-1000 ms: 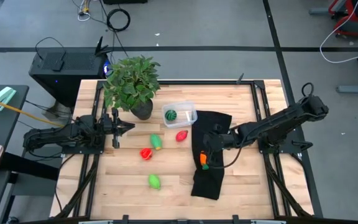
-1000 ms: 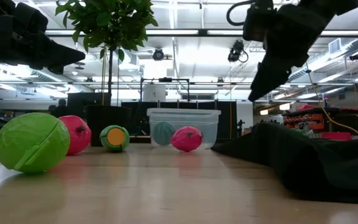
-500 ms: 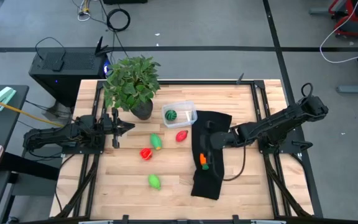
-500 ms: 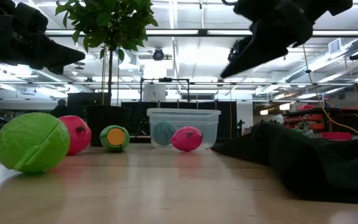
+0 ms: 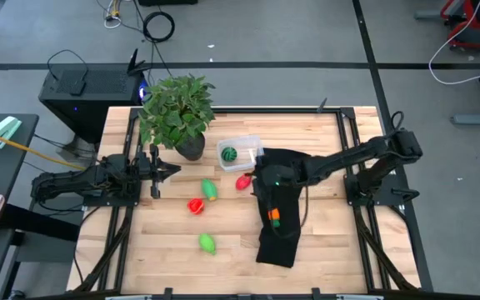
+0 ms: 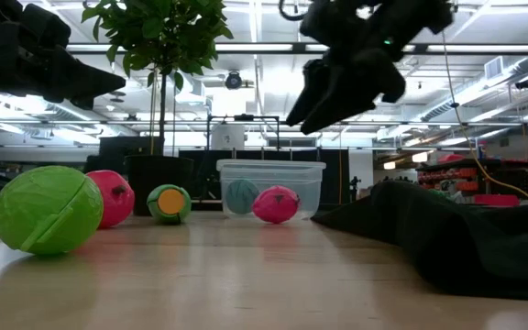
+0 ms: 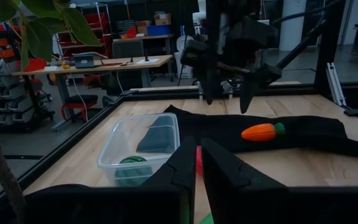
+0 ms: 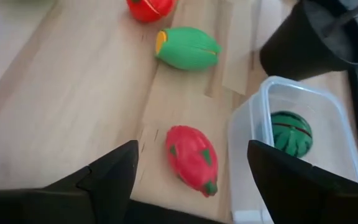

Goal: Pick and placing Produce into tupperware
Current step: Put the red dragonfruit into the transparent bin

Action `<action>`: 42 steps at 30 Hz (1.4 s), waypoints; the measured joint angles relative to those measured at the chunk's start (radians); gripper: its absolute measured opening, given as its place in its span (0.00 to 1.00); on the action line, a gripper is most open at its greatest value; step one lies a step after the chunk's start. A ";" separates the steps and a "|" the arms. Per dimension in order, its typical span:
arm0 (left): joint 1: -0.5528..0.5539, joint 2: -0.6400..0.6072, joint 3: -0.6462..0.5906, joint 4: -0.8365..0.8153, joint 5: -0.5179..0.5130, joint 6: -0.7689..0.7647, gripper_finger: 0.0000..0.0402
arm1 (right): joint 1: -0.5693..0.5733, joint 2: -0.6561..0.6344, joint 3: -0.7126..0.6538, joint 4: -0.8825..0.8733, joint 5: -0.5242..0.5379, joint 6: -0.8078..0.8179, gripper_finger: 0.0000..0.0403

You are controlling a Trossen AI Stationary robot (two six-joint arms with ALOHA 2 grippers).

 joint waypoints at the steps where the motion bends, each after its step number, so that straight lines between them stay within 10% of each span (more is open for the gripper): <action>1: 0.000 0.000 0.000 0.000 0.000 0.000 0.07 | -0.010 0.011 0.023 -0.028 -0.027 -0.017 0.75; 13: 0.000 0.000 0.000 0.000 0.000 0.000 0.10 | -0.026 0.170 0.232 -0.257 -0.142 -0.227 0.74; 42: 0.000 0.000 0.000 -0.003 -0.002 0.010 0.08 | -0.023 0.299 0.239 -0.202 0.036 -0.482 0.72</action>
